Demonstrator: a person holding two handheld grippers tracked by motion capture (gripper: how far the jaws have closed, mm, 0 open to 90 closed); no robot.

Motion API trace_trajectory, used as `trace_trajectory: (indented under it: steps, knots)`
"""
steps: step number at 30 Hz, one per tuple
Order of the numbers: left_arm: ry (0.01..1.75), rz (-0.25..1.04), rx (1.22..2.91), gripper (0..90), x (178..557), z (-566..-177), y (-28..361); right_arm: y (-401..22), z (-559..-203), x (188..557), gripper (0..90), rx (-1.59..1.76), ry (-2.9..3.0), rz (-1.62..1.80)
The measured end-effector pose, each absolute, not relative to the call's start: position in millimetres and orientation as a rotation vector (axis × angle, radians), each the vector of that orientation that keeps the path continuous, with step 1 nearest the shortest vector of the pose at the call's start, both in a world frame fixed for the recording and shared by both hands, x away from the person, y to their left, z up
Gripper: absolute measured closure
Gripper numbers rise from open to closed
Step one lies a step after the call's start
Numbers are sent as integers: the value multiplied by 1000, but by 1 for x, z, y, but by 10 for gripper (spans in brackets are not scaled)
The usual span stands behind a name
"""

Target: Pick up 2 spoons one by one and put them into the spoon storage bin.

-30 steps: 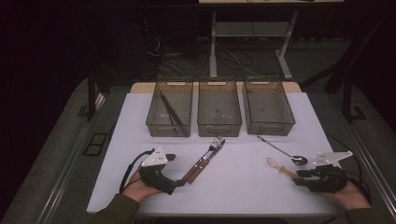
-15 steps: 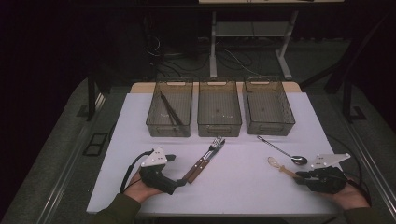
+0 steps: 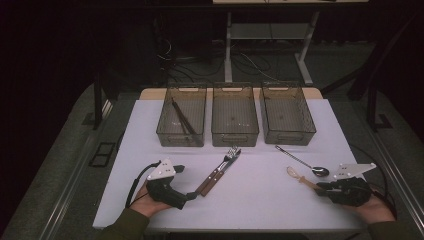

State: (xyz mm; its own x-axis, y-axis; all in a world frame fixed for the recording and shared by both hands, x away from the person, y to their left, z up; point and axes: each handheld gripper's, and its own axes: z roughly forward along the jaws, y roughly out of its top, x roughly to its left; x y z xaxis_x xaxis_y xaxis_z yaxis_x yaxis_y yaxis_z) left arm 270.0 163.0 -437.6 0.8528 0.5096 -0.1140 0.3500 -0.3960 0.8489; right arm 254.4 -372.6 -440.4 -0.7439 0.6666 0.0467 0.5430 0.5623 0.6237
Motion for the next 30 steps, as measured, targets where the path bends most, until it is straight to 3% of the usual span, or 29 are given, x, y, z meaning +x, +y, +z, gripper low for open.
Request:
trace_trajectory:
  steps: [24,30]
  knots:
    - [687,192,2017,26,271,-441,166,-359,-418,261,735,1025,2530,1068]
    - [706,196,2036,101,270,-441,166,-351,-414,267,735,1030,2525,1074]
